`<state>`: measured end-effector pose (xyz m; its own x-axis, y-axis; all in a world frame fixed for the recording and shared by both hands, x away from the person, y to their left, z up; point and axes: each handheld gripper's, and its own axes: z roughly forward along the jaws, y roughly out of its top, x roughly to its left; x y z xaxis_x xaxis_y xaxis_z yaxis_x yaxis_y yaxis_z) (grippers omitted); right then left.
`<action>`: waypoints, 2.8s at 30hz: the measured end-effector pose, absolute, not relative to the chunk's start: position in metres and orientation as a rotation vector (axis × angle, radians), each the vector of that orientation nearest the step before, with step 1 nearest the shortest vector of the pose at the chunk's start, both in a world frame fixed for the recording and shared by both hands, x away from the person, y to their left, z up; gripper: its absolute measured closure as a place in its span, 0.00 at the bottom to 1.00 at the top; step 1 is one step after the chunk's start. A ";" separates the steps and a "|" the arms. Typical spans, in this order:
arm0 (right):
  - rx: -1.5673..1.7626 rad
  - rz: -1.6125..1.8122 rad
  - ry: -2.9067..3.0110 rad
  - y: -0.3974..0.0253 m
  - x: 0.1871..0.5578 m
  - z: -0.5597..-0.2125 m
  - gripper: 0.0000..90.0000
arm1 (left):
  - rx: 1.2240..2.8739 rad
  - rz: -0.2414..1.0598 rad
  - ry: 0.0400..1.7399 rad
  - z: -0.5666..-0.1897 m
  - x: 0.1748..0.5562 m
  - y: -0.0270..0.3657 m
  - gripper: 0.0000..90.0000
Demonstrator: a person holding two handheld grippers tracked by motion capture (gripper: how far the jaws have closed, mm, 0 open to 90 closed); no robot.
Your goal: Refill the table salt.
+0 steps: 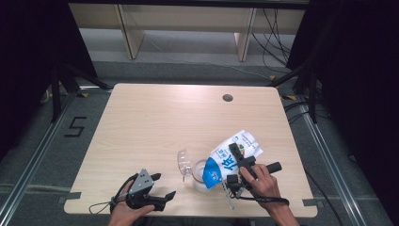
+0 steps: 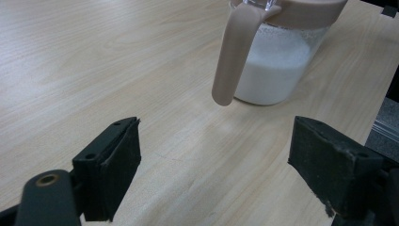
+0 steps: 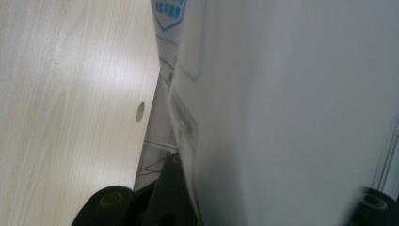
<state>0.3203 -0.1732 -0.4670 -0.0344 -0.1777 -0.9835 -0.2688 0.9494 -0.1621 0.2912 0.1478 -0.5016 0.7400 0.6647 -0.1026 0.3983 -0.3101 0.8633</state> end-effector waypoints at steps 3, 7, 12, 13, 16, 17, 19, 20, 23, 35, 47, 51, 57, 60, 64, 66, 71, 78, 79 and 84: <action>-0.318 0.095 1.633 -0.174 0.320 -0.467 0.90 | 1.942 0.335 0.812 -0.502 0.291 0.148 0.18; -0.338 0.125 1.644 -0.174 0.324 -0.463 0.90 | 1.943 0.335 0.811 -0.502 0.291 0.148 0.18; -0.280 0.175 1.697 -0.175 0.324 -0.465 0.90 | 1.942 0.335 0.812 -0.501 0.291 0.148 0.18; -0.280 0.175 1.697 -0.175 0.324 -0.465 0.90 | 1.941 0.335 0.814 -0.501 0.291 0.148 0.18; -0.238 0.211 1.728 -0.176 0.324 -0.464 0.90 | 1.941 0.335 0.813 -0.501 0.291 0.148 0.18; -0.224 0.221 1.739 -0.177 0.324 -0.464 0.90 | 1.940 0.335 0.815 -0.501 0.291 0.148 0.18; -0.252 0.219 1.730 -0.177 0.325 -0.461 0.90 | 1.942 0.336 0.813 -0.501 0.291 0.148 0.18; -0.210 0.241 1.743 -0.178 0.324 -0.463 0.90 | 1.941 0.335 0.814 -0.501 0.291 0.148 0.18; -0.192 0.283 1.756 -0.180 0.326 -0.462 0.90 | 1.942 0.335 0.812 -0.501 0.291 0.148 0.18; -0.048 0.437 1.848 -0.188 0.329 -0.463 0.90 | 1.941 0.334 0.812 -0.502 0.291 0.148 0.18; 0.070 0.529 1.891 -0.198 0.334 -0.462 0.92 | 1.937 0.332 0.820 -0.502 0.291 0.147 0.18; 0.120 0.568 1.910 -0.201 0.335 -0.460 0.92 | 1.939 0.335 0.816 -0.502 0.291 0.148 0.18; 0.183 0.643 1.929 -0.209 0.339 -0.459 0.93 | 1.938 0.333 0.820 -0.502 0.291 0.147 0.18; 0.206 0.660 1.941 -0.213 0.342 -0.459 0.93 | 1.938 0.333 0.819 -0.502 0.291 0.147 0.18; 0.250 0.713 1.949 -0.218 0.345 -0.458 0.94 | 1.938 0.333 0.820 -0.502 0.291 0.147 0.18; 0.286 0.742 1.950 -0.221 0.346 -0.458 0.95 | 1.938 0.333 0.820 -0.502 0.291 0.147 0.18; 0.316 0.761 1.956 -0.227 0.350 -0.459 0.96 | 1.939 0.333 0.819 -0.502 0.291 0.147 0.18; 0.425 0.868 1.961 -0.237 0.354 -0.460 0.97 | 1.950 0.337 0.814 -0.501 0.291 0.148 0.18; 0.434 0.877 1.962 -0.239 0.355 -0.460 0.97 | 1.951 0.336 0.813 -0.501 0.291 0.148 0.18; 0.507 0.923 1.957 -0.247 0.360 -0.462 0.97 | 1.947 0.339 0.818 -0.502 0.291 0.148 0.18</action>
